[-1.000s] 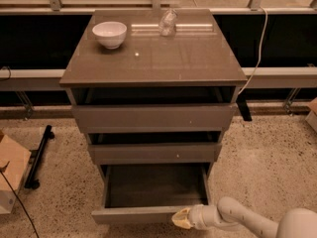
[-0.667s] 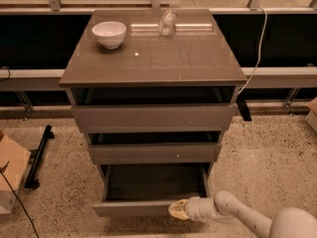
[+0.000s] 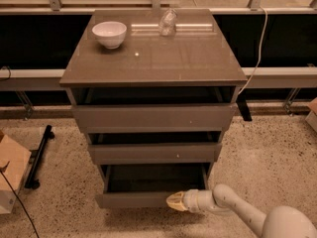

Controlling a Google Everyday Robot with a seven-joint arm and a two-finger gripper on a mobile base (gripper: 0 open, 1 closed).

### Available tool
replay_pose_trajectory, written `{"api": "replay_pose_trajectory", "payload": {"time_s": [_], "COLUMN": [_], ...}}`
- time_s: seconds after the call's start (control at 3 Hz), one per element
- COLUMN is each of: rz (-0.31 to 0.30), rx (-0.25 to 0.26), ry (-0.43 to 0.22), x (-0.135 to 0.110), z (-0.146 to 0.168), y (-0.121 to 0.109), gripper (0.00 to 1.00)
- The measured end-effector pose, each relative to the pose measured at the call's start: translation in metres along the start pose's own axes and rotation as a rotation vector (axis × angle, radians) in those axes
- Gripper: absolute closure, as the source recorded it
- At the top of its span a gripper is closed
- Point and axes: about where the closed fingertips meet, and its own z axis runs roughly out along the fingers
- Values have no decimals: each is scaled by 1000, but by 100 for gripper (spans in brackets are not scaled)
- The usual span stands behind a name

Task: Close bottom drawer

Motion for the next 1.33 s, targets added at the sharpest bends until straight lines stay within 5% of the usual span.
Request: {"api": "replay_pose_trajectory", "payload": {"time_s": [0.67,1.33], "rz": [-43,-101], "rx": [86,164], "ry": [-2,-20], "x": [14,6], "z": [21,30], "y": [-15,-39], "gripper": [100,59]}}
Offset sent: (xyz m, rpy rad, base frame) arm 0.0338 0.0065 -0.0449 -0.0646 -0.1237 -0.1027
